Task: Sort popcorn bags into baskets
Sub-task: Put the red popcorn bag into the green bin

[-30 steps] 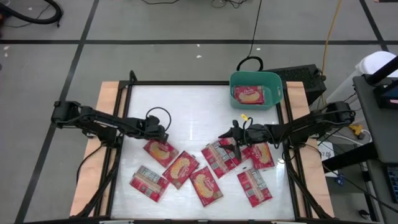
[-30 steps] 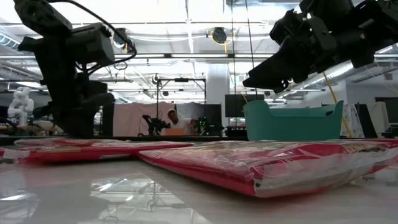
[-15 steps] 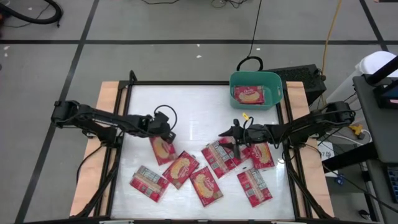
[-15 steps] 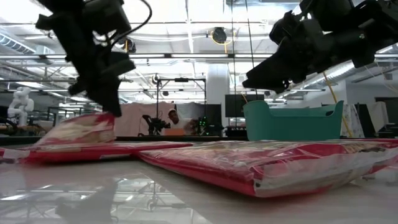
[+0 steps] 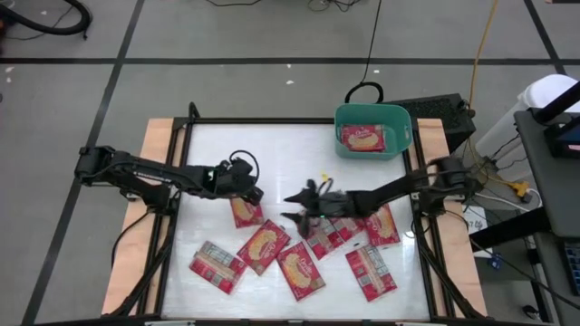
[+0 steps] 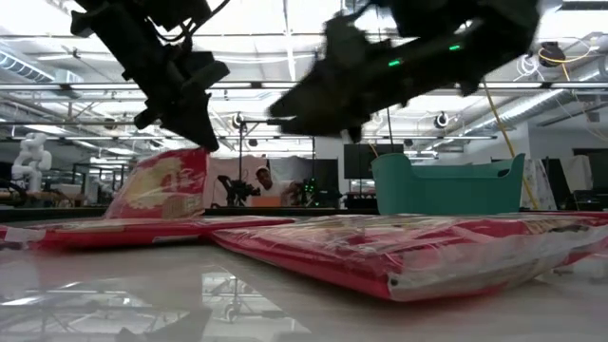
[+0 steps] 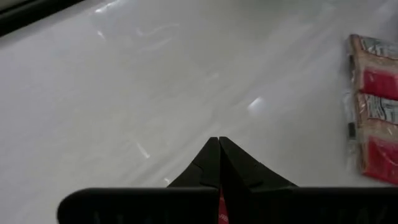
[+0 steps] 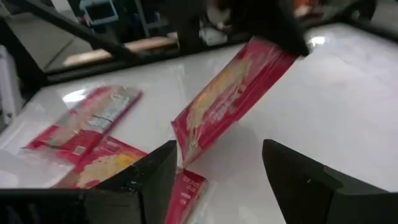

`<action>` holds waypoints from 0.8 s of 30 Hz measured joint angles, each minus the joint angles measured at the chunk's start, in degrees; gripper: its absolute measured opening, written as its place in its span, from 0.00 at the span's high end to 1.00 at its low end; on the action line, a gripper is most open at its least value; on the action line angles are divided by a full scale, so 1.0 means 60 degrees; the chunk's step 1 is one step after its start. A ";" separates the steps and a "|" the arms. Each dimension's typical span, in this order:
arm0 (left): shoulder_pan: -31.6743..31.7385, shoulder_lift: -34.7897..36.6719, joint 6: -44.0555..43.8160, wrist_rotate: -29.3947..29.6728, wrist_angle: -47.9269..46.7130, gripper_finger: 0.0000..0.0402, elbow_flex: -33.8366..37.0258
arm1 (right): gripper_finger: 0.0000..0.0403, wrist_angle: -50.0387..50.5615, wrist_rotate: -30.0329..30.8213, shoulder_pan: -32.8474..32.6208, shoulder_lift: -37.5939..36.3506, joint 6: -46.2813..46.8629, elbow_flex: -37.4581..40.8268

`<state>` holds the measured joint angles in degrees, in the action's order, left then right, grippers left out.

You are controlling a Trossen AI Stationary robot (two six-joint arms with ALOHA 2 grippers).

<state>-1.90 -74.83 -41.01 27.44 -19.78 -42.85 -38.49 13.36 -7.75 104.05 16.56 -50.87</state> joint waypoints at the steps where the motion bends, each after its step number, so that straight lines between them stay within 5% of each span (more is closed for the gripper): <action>1: -0.0051 0.0000 0.0069 0.0024 0.0157 1.00 0.0000 | 0.41 0.0144 -0.0032 0.0003 0.0319 0.0076 -0.0344; 7: -0.0400 0.0271 0.0619 0.0242 0.0927 1.00 -0.0011 | 0.33 0.0529 -0.0232 0.0071 0.1665 0.0196 -0.1952; 14: -0.0768 0.0648 0.0644 0.0726 0.1044 1.00 -0.0011 | 0.31 -0.0229 -0.0255 0.0450 0.2616 0.0082 -0.2340; 24: -0.1260 0.0696 0.0913 0.0936 0.1746 1.00 -0.0004 | 0.55 -0.1069 -0.0493 0.0577 0.3337 -0.0509 -0.2390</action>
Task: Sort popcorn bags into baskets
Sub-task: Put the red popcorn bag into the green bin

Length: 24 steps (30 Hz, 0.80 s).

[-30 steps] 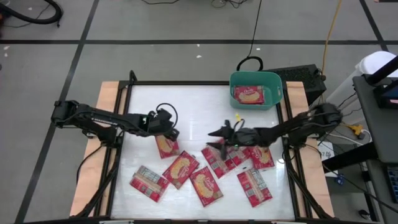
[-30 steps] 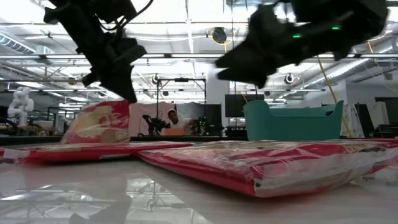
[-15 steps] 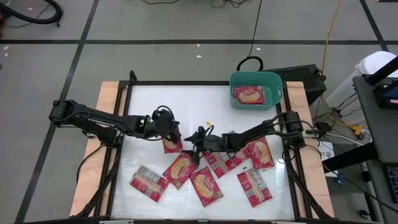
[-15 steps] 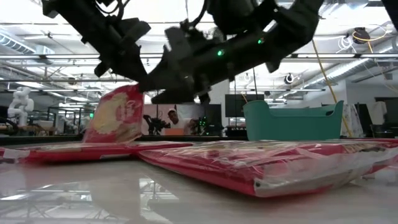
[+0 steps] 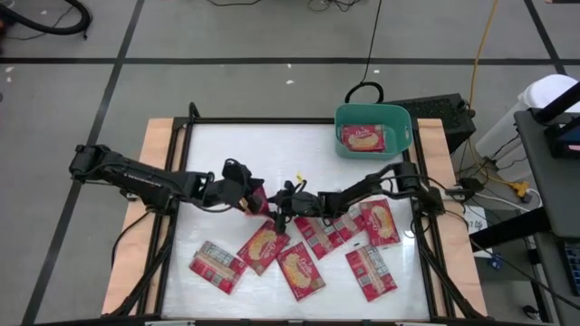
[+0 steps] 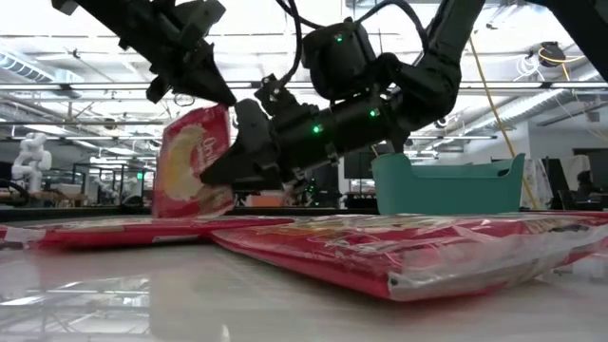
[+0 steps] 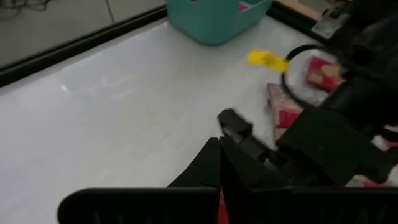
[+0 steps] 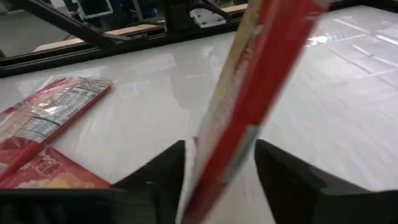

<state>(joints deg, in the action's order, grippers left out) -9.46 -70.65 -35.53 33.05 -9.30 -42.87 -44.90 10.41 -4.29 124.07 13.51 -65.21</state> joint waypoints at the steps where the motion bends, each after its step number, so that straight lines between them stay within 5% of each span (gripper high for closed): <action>1: -0.0022 0.0000 0.0077 0.0000 0.0068 1.00 0.0000 | 0.60 0.0019 -0.0027 0.0000 -0.0004 -0.0091 0.0000; 9: -0.0297 0.0561 0.0574 -0.0078 0.0086 0.97 0.0004 | 0.96 0.1679 -0.0608 0.0101 -0.1044 -0.1013 0.0276; 17: -0.0373 0.1359 0.1422 0.0008 0.0110 0.79 -0.0004 | 0.92 0.4394 -0.0794 0.0337 -0.3105 -0.2886 0.0740; 24: -0.0596 0.1020 0.1737 -0.0007 0.0168 0.60 0.0018 | 0.98 0.7457 -0.0763 0.0559 -0.4902 -0.3719 0.0780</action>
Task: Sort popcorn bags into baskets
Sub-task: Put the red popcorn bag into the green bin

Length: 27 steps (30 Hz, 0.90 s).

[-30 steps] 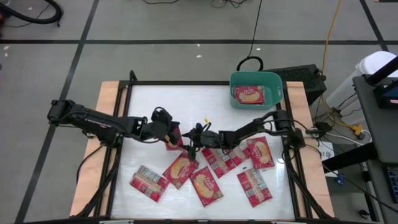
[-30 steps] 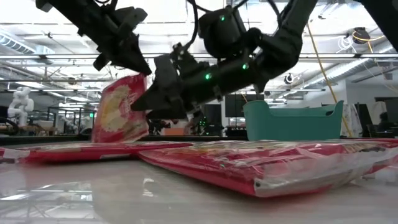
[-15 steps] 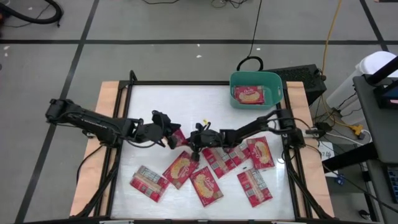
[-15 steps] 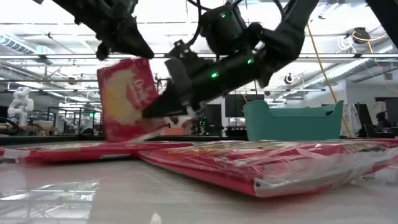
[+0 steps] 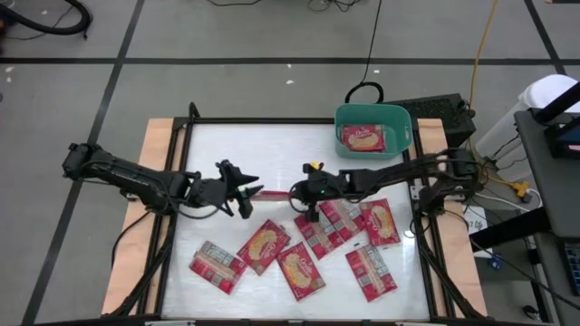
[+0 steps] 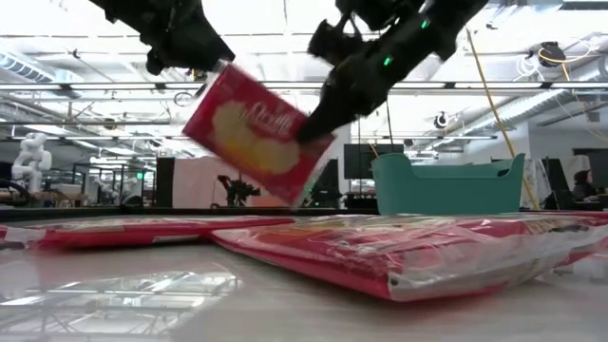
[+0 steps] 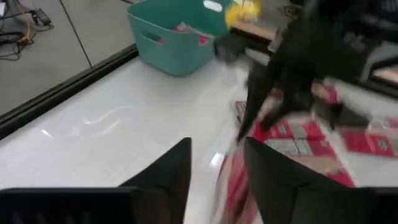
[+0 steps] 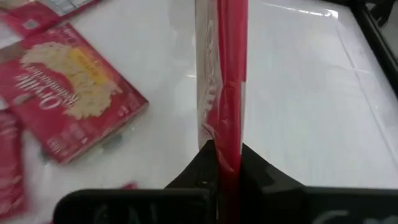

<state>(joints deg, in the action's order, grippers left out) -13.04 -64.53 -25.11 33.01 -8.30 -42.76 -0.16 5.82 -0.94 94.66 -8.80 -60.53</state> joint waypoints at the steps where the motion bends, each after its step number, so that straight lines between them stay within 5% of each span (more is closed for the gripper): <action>1: -0.0061 -0.0098 0.0047 -0.0006 -0.0006 0.57 0.0012 | 0.98 0.0338 -0.0004 0.0039 -0.0220 -0.0010 0.0000; 15: -0.0047 -0.2981 0.2331 -0.0028 0.4203 0.30 0.0007 | 0.96 0.3980 0.0004 0.0344 -0.1189 0.0276 -0.0007; 27: 0.0937 -0.4922 0.2747 -0.1288 0.5679 0.41 0.0011 | 0.97 0.4289 0.0015 0.0333 -0.1192 0.0271 0.0280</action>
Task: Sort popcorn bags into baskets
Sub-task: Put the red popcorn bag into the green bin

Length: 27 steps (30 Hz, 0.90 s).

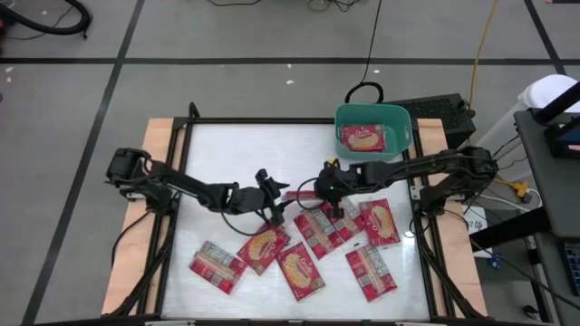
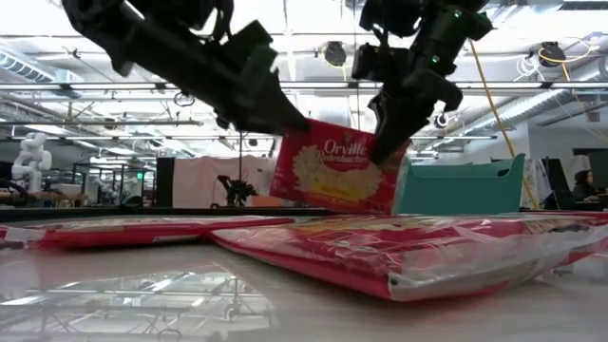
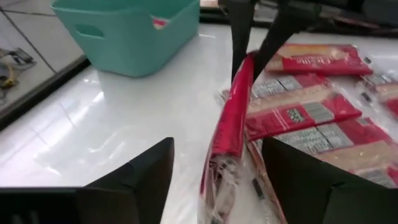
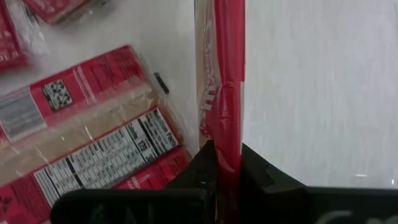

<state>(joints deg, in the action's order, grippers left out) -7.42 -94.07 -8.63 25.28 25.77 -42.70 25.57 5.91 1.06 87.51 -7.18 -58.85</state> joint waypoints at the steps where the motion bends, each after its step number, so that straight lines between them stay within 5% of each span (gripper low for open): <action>1: 0.0072 -0.0093 0.0025 -0.0112 0.0017 0.43 0.0000 | 0.97 -0.0007 0.0000 0.0000 -0.0001 -0.0047 0.0046; 16: 0.0710 -0.0709 0.0183 -0.1200 0.0294 0.94 0.0000 | 0.85 -0.0491 0.0055 0.0000 0.0003 -0.0175 0.0248; 19: 0.0713 -0.0709 0.0245 -0.1198 0.0380 0.95 0.0000 | 0.80 -0.0320 0.0178 -0.0001 -0.0038 0.0031 0.0248; 27: 0.0774 -0.0709 0.0393 -0.1129 0.0993 0.95 0.0000 | 0.69 0.1258 0.2432 -0.0205 -0.1424 0.0815 0.0379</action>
<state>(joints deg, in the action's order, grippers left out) -2.77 -98.32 -6.27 18.50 31.73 -42.70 33.12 20.51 -0.17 78.97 -2.29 -56.57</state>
